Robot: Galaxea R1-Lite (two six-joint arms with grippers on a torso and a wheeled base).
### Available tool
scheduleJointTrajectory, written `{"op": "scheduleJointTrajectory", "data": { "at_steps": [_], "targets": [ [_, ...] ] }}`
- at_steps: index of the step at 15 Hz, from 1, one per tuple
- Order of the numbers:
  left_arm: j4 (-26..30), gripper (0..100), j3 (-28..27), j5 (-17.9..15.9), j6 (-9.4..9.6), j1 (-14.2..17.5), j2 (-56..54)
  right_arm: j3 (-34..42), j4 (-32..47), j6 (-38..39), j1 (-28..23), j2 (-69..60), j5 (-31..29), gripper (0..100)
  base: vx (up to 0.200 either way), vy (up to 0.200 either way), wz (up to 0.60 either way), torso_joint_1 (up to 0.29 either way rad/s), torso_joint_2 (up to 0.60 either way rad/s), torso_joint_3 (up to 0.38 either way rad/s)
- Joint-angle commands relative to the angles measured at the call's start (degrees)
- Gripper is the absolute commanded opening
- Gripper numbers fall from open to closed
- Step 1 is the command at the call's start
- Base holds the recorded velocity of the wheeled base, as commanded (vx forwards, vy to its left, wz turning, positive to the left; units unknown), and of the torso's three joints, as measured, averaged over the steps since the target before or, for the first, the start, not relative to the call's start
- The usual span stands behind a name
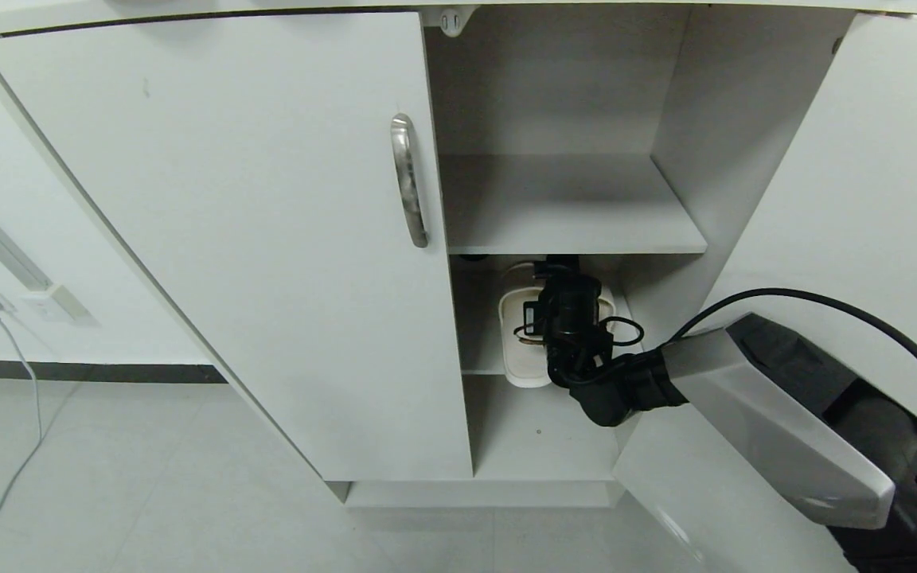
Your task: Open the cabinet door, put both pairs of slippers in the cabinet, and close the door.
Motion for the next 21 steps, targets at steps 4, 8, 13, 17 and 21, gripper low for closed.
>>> {"op": "scheduleJointTrajectory", "data": {
  "at_steps": [4, 8, 13, 17, 21],
  "targets": [
    [0.0, 0, 0.0, 0.02, 0.02, 0.0, 0.09, -0.29, 0.0, 0.09, -0.11, 1.04, 0.0, 0, 0.0, 0.0, 0.0, 0.0, 0.0, 0.0],
    [0.0, 0, 0.0, 0.11, 0.02, 0.0, 0.09, -0.29, -0.09, 0.17, -0.02, 1.48, 0.0, 0, 0.0, 0.0, 0.0, 0.0, 0.0, 0.0],
    [0.0, 0, 0.0, 0.2, 0.02, 0.0, 0.09, -0.02, -0.18, 0.26, -0.02, 1.48, -0.09, 100, 0.0, 0.0, 0.0, 0.0, 0.0, 0.0],
    [0.0, 0, 0.0, 0.2, 0.02, 0.0, 0.09, 7.71, -2.47, 0.26, 1.03, -2.82, -0.27, 100, 0.0, 0.0, 0.0, 0.0, 0.0, 0.0],
    [0.0, 0, 0.0, 0.02, -0.16, 0.0, 0.09, 22.48, -8.0, 0.17, 4.46, -12.14, -0.35, 100, 0.0, 0.0, 0.0, 0.0, 0.0, 0.0]
  ]
}}
